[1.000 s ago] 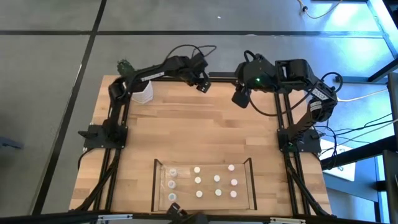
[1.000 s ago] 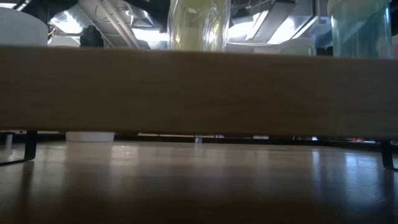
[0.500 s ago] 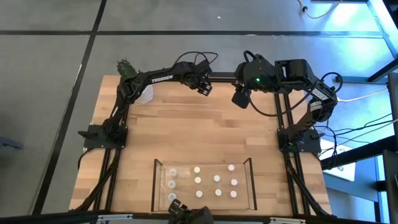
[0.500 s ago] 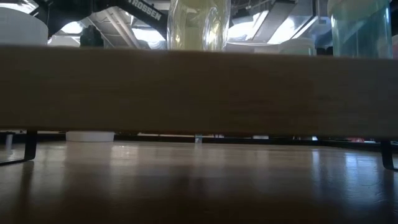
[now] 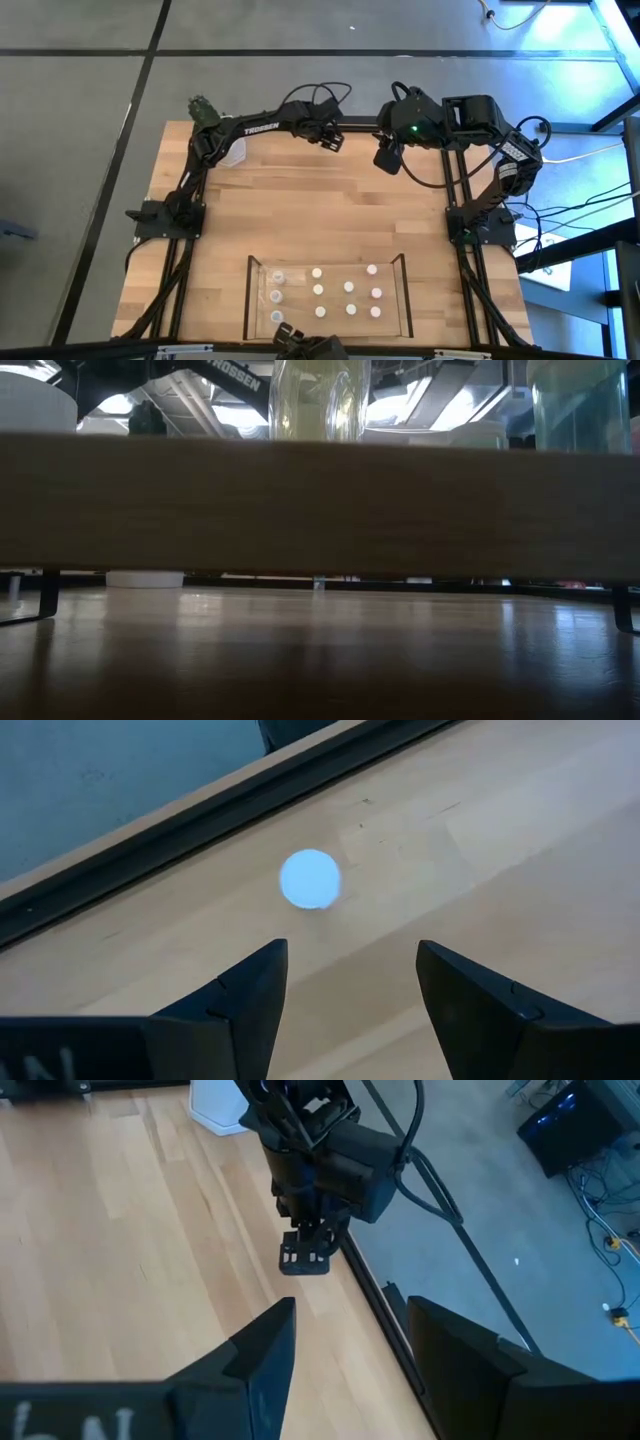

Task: Pick and place medicine bottles onto shelf by color
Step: Put the blue pill bottle on the shelf aligned with the other blue pill bottle

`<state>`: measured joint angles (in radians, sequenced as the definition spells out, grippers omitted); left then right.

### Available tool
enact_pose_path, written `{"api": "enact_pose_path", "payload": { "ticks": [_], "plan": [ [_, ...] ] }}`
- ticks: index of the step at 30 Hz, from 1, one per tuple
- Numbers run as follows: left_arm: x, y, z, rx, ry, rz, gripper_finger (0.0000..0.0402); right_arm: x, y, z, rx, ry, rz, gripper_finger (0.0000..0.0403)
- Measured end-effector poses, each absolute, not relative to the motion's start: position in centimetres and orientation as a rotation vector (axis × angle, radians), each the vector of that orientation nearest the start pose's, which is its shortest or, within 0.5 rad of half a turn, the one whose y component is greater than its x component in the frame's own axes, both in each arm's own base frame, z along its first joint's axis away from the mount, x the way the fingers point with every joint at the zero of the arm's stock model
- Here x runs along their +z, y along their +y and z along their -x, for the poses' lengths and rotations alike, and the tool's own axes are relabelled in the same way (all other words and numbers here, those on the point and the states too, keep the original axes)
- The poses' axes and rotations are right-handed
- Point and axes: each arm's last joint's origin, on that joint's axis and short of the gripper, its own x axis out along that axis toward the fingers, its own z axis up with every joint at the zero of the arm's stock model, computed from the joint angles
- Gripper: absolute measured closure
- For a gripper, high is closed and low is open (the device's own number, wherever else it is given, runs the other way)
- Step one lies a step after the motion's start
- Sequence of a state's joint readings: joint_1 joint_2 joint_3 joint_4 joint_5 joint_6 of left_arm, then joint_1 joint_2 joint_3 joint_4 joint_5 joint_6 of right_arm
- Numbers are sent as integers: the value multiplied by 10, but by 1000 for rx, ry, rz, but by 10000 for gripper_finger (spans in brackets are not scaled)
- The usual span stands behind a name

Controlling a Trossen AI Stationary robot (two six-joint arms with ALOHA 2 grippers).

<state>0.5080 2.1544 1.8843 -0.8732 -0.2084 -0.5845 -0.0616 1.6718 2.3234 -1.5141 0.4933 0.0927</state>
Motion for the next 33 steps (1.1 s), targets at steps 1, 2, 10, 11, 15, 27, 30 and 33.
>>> {"api": "enact_pose_path", "payload": {
  "ticks": [1, 2, 10, 11, 15, 27, 30, 33],
  "plan": [
    [229, 227, -397, 960, 936, 671, 185, 492, -30, -264, -560, 826, 99, 209],
    [229, 227, -398, 962, 931, 677, 185, 492, -30, -264, -560, 826, 99, 209],
    [218, 229, -401, 993, 909, 704, 185, 492, -30, -264, -560, 826, 99, 209],
    [216, 228, -401, 998, 909, 712, 185, 492, -30, -264, -560, 825, 96, 209],
    [215, 229, -402, 998, 889, 717, 185, 492, -30, -265, -561, 820, 95, 209],
    [215, 228, -402, 1002, 887, 725, 185, 492, -30, -265, -561, 818, 94, 209],
    [215, 226, -403, 1019, 877, 733, 185, 492, -30, -265, -561, 818, 94, 209],
    [215, 227, -403, 1053, 862, 731, 185, 492, -30, -265, -561, 818, 94, 209]
  ]
}}
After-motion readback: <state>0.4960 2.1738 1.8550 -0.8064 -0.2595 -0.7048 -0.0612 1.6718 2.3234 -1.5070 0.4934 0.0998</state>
